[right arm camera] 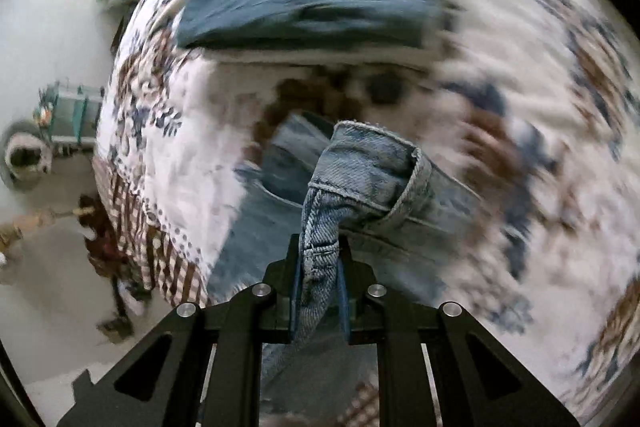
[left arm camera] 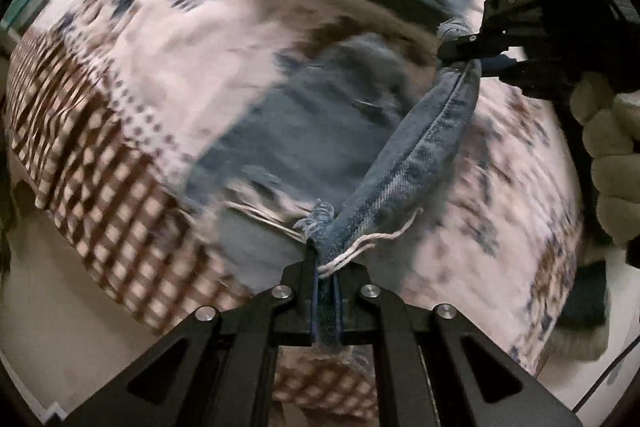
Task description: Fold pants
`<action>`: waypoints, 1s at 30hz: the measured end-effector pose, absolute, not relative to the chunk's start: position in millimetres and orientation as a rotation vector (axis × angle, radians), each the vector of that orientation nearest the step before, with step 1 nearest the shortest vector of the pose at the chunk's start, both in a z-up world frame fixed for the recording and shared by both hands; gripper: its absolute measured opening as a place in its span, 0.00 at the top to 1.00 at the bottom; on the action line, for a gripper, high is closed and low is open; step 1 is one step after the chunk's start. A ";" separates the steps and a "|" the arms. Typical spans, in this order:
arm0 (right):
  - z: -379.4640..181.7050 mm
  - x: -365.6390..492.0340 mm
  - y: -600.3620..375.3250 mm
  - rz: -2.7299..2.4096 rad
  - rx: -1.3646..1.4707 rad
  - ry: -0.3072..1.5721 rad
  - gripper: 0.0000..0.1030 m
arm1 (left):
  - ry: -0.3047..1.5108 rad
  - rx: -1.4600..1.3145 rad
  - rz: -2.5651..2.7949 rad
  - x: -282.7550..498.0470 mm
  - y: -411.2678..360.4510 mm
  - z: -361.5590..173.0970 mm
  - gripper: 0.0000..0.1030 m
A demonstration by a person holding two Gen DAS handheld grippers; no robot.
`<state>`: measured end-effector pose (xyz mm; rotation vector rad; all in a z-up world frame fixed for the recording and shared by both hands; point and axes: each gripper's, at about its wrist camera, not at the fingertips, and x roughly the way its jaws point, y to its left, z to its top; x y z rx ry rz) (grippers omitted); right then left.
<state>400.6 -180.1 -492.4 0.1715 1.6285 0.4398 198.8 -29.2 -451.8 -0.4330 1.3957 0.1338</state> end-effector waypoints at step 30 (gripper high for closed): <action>-583.5 417.0 -237.2 0.307 0.228 1.743 0.23 | 1.425 -0.795 0.340 199.0 124.2 -578.3 0.75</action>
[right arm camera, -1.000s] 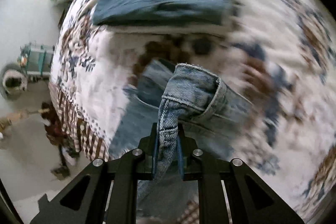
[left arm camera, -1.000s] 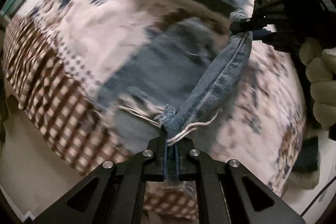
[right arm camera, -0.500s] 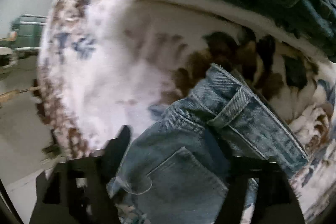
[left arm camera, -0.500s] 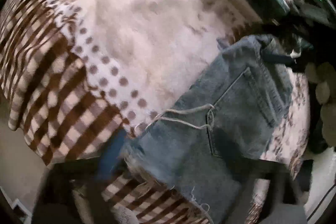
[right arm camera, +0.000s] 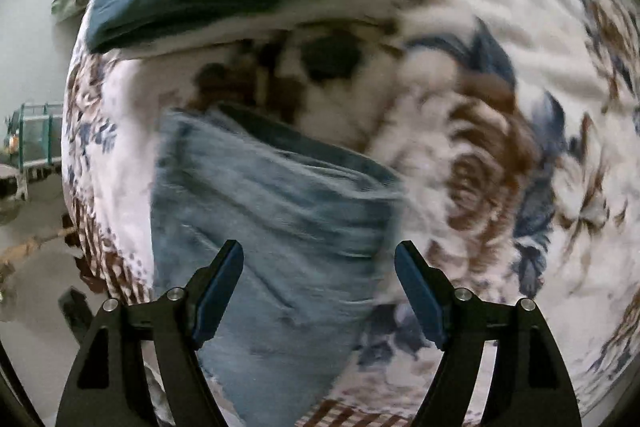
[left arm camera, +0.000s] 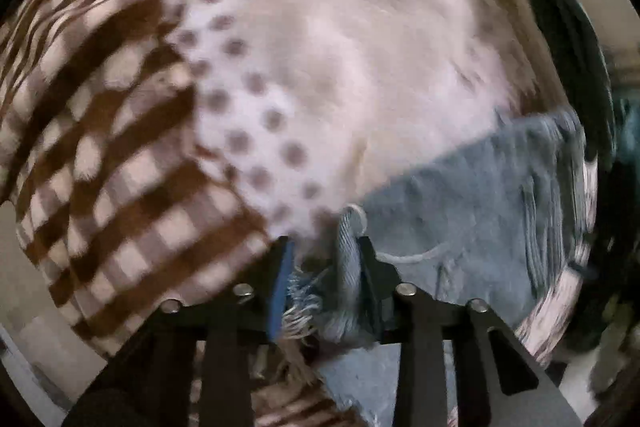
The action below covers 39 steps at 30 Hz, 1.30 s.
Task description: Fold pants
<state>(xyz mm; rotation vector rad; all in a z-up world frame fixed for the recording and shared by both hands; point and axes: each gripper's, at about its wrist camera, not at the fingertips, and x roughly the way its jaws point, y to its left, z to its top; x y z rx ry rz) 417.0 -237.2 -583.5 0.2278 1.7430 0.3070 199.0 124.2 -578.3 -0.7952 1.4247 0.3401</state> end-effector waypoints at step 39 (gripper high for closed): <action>-607.7 339.5 -271.5 0.411 0.628 1.702 0.81 | 1.491 -0.820 0.021 124.0 42.0 -525.8 0.84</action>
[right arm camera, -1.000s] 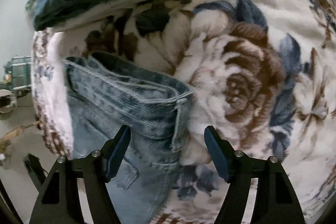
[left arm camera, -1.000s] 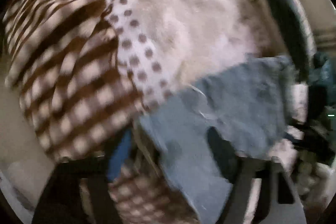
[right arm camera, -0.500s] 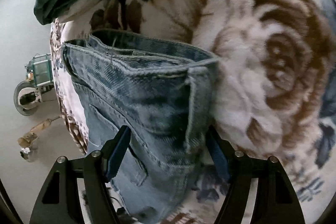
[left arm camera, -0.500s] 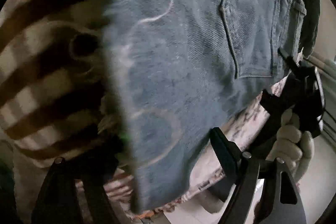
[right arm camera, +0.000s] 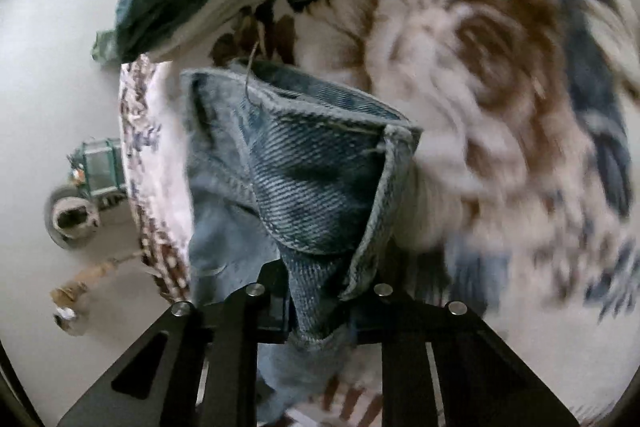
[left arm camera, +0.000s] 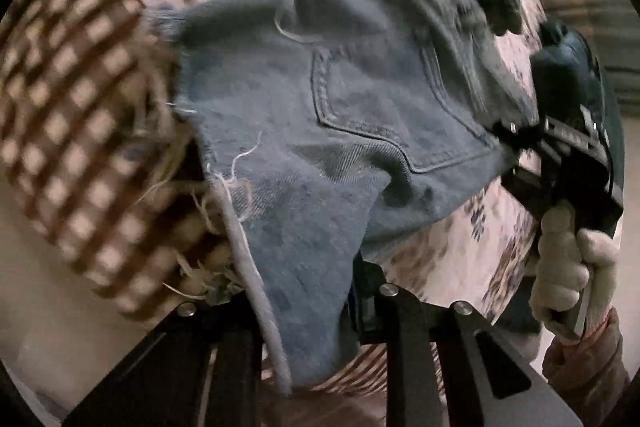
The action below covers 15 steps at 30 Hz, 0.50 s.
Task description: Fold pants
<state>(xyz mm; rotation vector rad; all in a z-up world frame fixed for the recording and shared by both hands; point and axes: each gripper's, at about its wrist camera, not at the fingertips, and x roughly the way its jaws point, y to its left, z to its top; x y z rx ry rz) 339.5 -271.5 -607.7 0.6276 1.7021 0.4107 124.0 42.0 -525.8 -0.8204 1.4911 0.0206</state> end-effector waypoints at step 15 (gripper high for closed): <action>-646.5 246.0 -305.8 0.306 0.716 1.814 0.31 | 1.318 -1.322 0.332 13.3 87.8 -550.2 0.14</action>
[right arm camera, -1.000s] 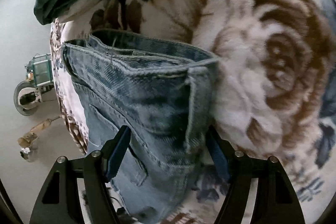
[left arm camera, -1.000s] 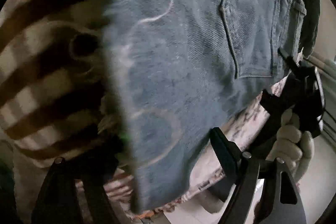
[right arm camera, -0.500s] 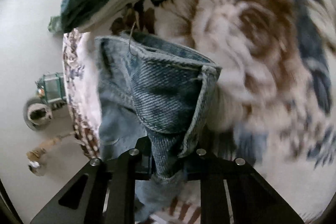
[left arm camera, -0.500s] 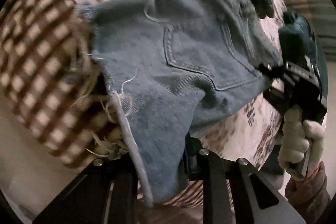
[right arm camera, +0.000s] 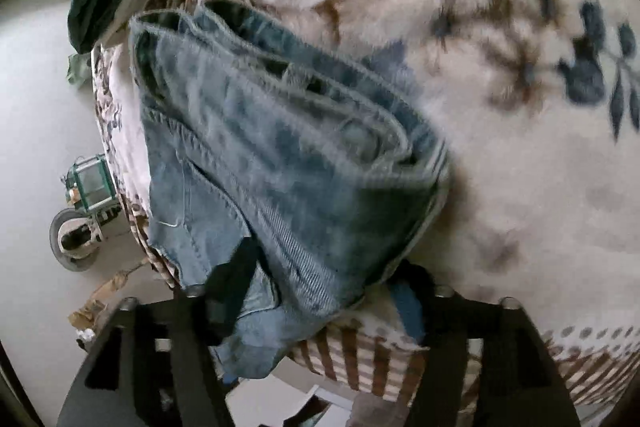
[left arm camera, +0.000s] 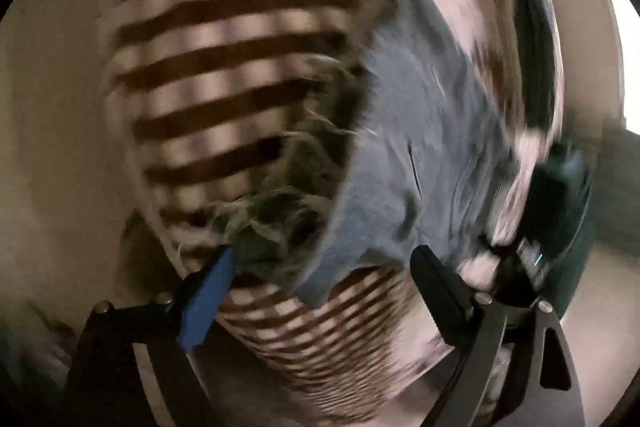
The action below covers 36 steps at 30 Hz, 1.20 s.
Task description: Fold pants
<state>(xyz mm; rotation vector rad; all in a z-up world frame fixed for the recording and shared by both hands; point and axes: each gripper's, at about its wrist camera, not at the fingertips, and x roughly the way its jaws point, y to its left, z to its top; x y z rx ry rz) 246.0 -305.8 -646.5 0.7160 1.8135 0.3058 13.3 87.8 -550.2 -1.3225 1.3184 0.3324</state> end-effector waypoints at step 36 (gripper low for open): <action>-687.4 231.8 -305.6 0.348 0.912 1.786 0.48 | 1.065 -1.650 0.338 75.4 72.3 -626.6 0.54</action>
